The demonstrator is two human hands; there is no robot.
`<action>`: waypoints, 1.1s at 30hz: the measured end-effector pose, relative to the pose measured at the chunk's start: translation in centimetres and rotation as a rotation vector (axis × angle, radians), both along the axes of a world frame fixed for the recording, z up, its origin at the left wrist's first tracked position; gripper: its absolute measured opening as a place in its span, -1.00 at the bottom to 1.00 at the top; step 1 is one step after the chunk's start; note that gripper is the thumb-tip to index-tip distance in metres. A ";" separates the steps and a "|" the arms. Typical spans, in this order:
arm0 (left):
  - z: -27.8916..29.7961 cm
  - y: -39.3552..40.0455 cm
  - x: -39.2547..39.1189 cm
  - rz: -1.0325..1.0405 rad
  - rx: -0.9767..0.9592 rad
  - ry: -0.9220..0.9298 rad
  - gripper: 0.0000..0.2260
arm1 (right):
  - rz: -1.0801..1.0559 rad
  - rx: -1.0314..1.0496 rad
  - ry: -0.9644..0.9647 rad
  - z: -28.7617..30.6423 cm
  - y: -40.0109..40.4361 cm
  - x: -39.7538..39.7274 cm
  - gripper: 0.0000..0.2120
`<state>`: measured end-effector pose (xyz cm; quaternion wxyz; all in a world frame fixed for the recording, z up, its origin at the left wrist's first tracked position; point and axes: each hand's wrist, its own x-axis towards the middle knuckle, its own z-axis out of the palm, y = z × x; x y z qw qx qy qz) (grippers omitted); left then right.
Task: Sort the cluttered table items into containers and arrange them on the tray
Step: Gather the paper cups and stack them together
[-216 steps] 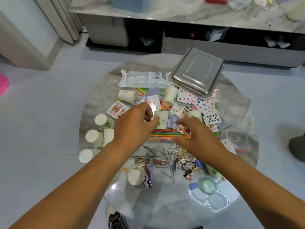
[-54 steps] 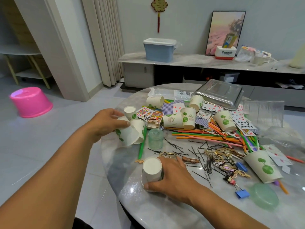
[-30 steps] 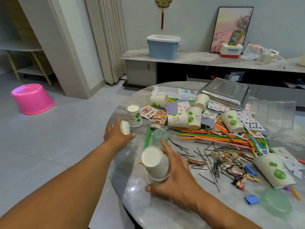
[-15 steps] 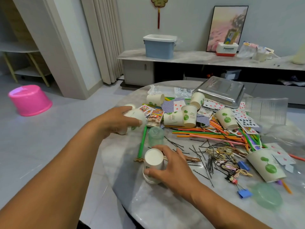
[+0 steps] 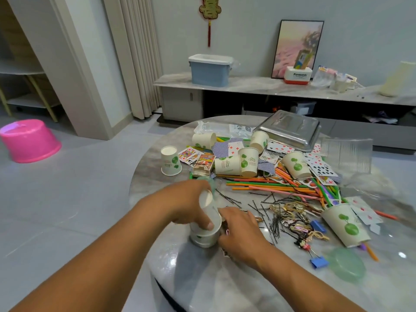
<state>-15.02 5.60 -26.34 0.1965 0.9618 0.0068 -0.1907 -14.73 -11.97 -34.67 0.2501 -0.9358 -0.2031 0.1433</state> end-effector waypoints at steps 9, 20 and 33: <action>-4.5 -1.5 1.5 -0.033 0.100 -0.151 -0.23 | -0.261 0.140 -0.203 2.2 -1.9 7.4 -0.43; -7.6 2.6 3.3 0.186 -0.319 -0.196 -0.26 | 0.128 -0.557 -0.438 1.1 4.2 18.8 -0.20; -9.4 4.5 3.6 0.203 -0.637 -0.114 -0.34 | -0.065 0.773 -0.120 6.8 3.5 11.5 -0.32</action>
